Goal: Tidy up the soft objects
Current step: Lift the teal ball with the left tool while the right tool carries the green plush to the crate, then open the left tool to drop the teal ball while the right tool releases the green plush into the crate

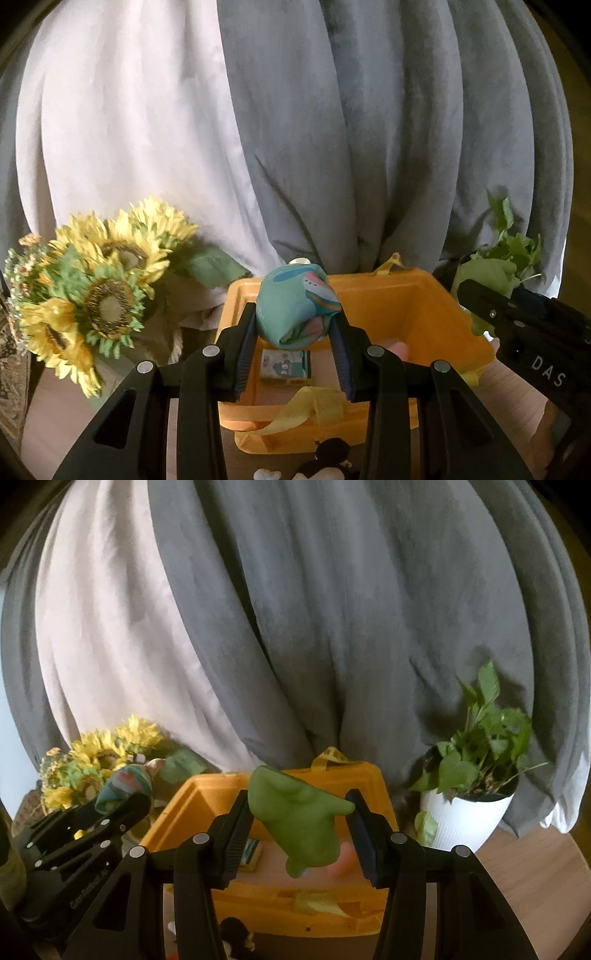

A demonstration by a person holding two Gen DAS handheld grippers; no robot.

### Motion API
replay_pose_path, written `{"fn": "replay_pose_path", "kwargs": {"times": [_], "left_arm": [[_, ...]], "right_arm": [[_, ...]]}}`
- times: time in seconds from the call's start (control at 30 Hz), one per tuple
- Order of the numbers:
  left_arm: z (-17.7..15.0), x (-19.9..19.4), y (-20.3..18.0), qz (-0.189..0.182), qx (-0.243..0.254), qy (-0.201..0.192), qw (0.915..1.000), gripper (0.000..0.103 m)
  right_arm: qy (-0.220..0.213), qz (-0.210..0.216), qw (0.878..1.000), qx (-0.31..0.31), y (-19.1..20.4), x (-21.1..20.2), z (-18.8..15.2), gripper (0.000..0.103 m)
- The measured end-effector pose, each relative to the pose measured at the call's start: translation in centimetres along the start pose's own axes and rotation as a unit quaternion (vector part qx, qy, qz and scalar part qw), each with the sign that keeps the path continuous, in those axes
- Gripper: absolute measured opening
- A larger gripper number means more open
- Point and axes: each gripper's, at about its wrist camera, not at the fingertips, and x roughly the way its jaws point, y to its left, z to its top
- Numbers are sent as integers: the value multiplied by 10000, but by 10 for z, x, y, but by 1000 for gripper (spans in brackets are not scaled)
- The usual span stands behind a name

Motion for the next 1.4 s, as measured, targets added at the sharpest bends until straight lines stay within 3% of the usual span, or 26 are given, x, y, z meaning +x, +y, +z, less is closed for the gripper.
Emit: {"fn": "replay_pose_path", "kwargs": {"times": [0.7,0.97,1.03,1.1,1.4], "left_arm": [[-22,68,3,-183,41,969,9951,39],[-22,75,2,-197,57,1037,9944,47],[-22,75,1,-194,77,1013,9946,59],[-21,71,0,-197,88,974,9950,60],[-20,41,1,-92,96,752,9971,63]], "right_arm": [[840,-141,9963,-94,-6,64,-23,52],[1072,-184,9941,-30,-10,78,-25,53],[1021,-212,9945,-44,-9,76,-25,54],[986,-224,9949,-62,-9,72,-24,59],[817,-312,9961,-62,-8,50,-23,59]]}}
